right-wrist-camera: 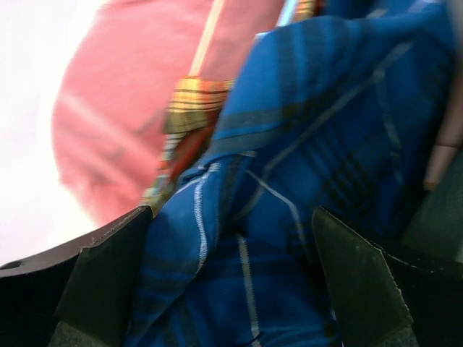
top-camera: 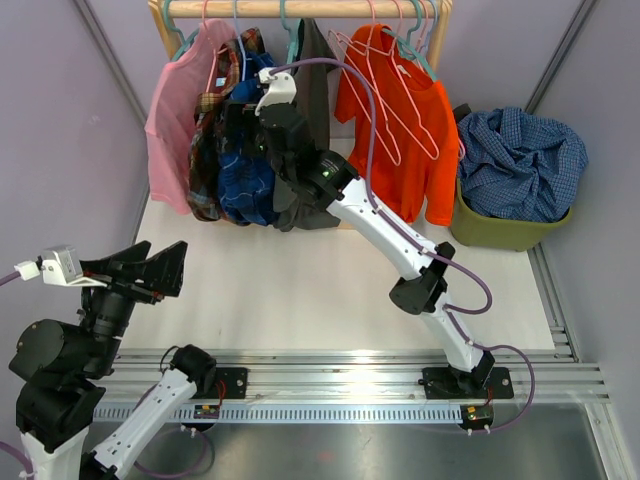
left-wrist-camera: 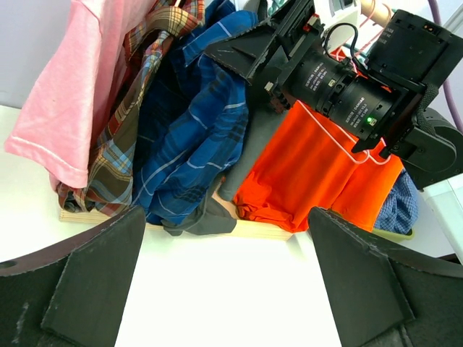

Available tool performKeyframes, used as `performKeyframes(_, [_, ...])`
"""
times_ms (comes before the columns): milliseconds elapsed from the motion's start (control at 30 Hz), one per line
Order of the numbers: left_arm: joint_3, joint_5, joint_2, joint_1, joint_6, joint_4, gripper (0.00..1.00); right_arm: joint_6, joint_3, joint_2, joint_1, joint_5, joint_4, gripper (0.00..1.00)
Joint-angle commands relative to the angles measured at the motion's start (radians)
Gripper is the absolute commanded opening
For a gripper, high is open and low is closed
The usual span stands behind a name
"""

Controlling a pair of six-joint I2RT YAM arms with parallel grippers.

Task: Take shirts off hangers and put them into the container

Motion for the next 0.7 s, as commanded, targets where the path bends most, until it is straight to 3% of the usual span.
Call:
performKeyframes(0, [-0.004,-0.014,-0.013,0.002,-0.002,0.003,0.99,-0.059,0.014,-0.040,-0.009,0.164,-0.049,1.00])
performKeyframes(300, [-0.012,-0.016,-0.025,0.002,-0.004,0.002,0.99,-0.098,0.000,-0.068,-0.046,0.223,-0.135,1.00])
performKeyframes(367, [-0.013,-0.019,-0.025,0.002,-0.005,0.000,0.99,-0.116,0.000,-0.071,-0.046,0.210,-0.143,0.93])
performKeyframes(433, [-0.015,-0.019,-0.027,0.002,-0.007,-0.001,0.99,-0.134,0.000,-0.079,-0.046,0.188,-0.146,0.82])
performKeyframes(500, [-0.019,-0.019,-0.025,0.002,-0.007,0.000,0.99,-0.150,-0.006,-0.096,-0.044,0.163,-0.145,0.55])
performKeyframes(567, [-0.025,-0.020,-0.024,0.002,-0.008,0.005,0.99,-0.171,-0.010,-0.108,-0.046,0.138,-0.142,0.37])
performKeyframes(633, [-0.032,-0.017,-0.019,0.002,-0.008,0.011,0.99,-0.196,-0.013,-0.123,-0.044,0.112,-0.140,0.26])
performKeyframes(667, [-0.035,-0.014,-0.016,0.002,-0.010,0.014,0.99,-0.205,-0.015,-0.128,-0.044,0.103,-0.142,0.13])
